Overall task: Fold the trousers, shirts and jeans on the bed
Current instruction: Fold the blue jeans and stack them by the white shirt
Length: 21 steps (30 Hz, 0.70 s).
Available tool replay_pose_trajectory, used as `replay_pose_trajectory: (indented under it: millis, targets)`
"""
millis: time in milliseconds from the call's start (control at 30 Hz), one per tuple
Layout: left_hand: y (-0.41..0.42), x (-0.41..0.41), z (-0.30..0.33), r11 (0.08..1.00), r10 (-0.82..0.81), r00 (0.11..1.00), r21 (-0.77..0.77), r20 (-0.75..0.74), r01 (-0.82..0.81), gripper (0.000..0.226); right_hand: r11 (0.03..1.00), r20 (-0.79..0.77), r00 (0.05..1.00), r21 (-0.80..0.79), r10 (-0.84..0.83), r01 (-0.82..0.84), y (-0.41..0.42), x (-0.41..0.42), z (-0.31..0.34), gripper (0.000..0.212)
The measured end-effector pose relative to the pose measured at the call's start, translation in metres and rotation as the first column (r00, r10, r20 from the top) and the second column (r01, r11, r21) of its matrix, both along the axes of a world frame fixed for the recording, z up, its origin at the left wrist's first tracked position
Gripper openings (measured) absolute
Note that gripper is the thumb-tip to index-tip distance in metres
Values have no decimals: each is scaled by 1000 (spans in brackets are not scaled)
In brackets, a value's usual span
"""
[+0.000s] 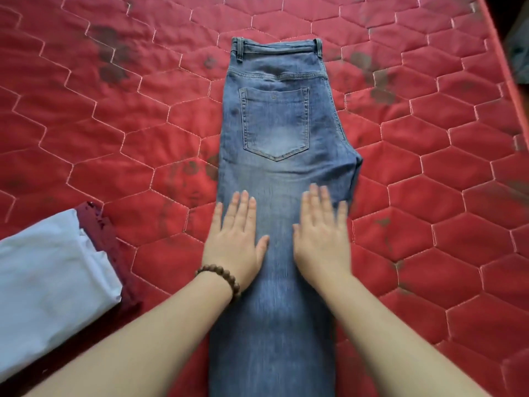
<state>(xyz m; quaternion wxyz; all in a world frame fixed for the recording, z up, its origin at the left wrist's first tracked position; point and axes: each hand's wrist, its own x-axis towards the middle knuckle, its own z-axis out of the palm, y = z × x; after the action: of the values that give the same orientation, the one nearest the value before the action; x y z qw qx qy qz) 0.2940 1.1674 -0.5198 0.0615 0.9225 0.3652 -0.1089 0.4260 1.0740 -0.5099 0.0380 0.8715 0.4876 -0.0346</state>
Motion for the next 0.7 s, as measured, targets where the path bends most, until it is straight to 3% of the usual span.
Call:
replay_pose_trajectory:
  millis: [67, 133, 300, 700]
  targets:
    - [-31, -9, -3, 999, -40, 999, -25, 23, 41, 67, 993, -83, 991, 69, 101, -95, -10, -38, -3, 66]
    - [-54, -23, -4, 999, -36, 999, -32, 40, 38, 62, 994, -144, 987, 89, 68, -55, -26, -63, -4, 61]
    - [-94, -58, 5, 999, 0, 998, -33, 60, 2, 63, 998, -110, 994, 58, -19, 26, -72, -89, -4, 60]
    - [-195, -133, 2, 999, 19, 997, -51, 74, -15, 63, 999, -103, 994, 2, 33, -33, -168, -159, -4, 57]
